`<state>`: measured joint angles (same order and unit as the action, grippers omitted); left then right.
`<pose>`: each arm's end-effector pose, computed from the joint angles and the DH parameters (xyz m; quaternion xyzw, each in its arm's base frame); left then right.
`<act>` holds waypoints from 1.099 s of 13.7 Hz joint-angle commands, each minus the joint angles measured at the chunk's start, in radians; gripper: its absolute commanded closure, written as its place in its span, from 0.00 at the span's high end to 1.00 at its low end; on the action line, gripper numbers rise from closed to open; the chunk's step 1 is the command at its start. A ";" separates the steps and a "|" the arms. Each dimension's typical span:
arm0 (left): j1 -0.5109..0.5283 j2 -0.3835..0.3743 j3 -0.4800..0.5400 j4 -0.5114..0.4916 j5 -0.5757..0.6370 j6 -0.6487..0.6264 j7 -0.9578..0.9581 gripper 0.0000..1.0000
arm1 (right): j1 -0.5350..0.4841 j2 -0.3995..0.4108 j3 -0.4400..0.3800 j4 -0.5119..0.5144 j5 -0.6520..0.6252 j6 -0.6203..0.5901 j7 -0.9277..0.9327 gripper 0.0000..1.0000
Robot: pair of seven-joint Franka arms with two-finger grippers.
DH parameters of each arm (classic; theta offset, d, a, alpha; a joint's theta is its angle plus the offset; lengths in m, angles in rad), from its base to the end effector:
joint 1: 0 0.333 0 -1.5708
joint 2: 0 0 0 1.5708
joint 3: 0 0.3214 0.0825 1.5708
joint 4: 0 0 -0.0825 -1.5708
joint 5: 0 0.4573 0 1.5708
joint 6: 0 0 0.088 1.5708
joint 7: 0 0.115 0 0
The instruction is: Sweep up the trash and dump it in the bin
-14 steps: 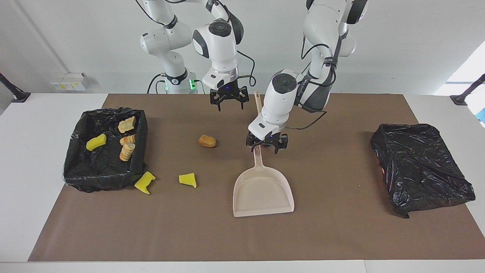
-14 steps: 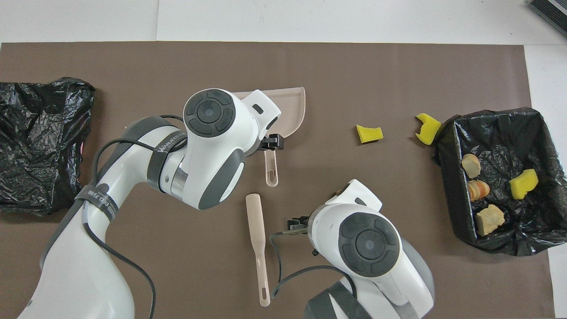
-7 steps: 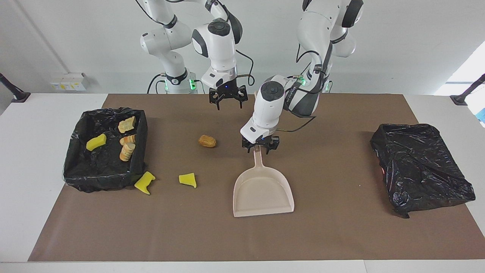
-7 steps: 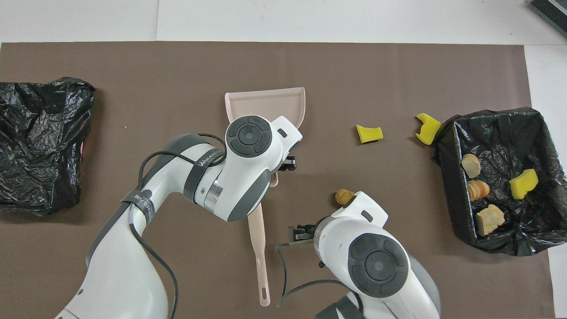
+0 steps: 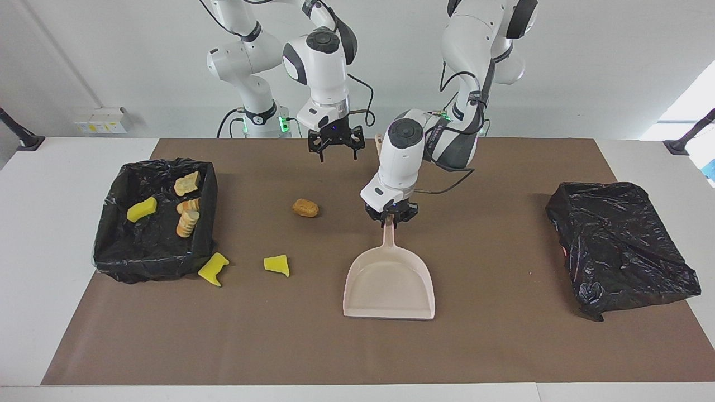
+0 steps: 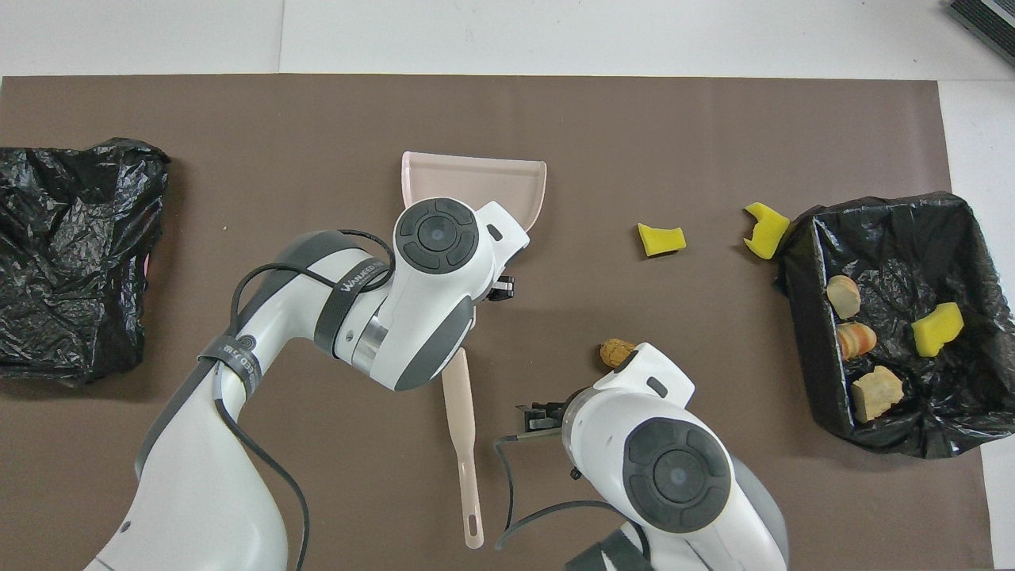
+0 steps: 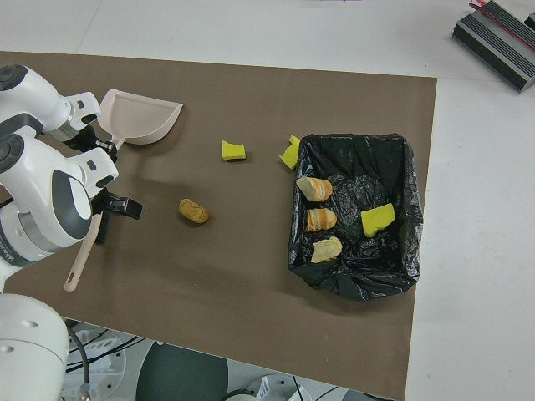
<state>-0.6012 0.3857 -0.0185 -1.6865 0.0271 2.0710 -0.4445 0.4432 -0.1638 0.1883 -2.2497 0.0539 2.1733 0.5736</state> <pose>0.5924 -0.4195 0.3372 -0.9956 0.0933 -0.0038 0.0075 0.4546 0.3364 0.4015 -0.9990 -0.0140 -0.0307 0.0303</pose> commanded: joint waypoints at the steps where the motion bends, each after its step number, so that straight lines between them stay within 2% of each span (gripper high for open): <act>1: 0.053 -0.082 -0.001 -0.007 0.049 -0.121 0.168 0.00 | -0.003 -0.020 0.003 -0.028 0.038 0.031 -0.038 1.00; 6: 0.187 -0.180 -0.001 -0.015 0.062 -0.280 0.537 0.00 | 0.104 0.026 0.003 -0.056 0.069 0.128 0.015 1.00; 9: 0.305 -0.257 -0.001 -0.021 0.060 -0.394 0.783 0.00 | 0.162 0.064 0.003 -0.056 0.069 0.160 0.093 1.00; 11: 0.378 -0.275 -0.001 -0.022 0.060 -0.466 0.948 0.00 | 0.199 0.098 0.003 -0.057 0.067 0.213 0.152 1.00; 13: 0.434 -0.290 -0.001 -0.048 0.060 -0.476 1.081 0.00 | 0.258 0.127 0.002 -0.070 0.049 0.262 0.236 1.00; 15: 0.478 -0.329 -0.001 -0.123 0.062 -0.450 1.167 0.00 | 0.313 0.141 0.002 -0.126 0.015 0.354 0.297 1.00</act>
<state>-0.1578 0.1164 -0.0074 -1.7167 0.0738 1.5976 0.6438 0.7132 -0.0334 0.1914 -2.3207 0.0934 2.4408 0.8075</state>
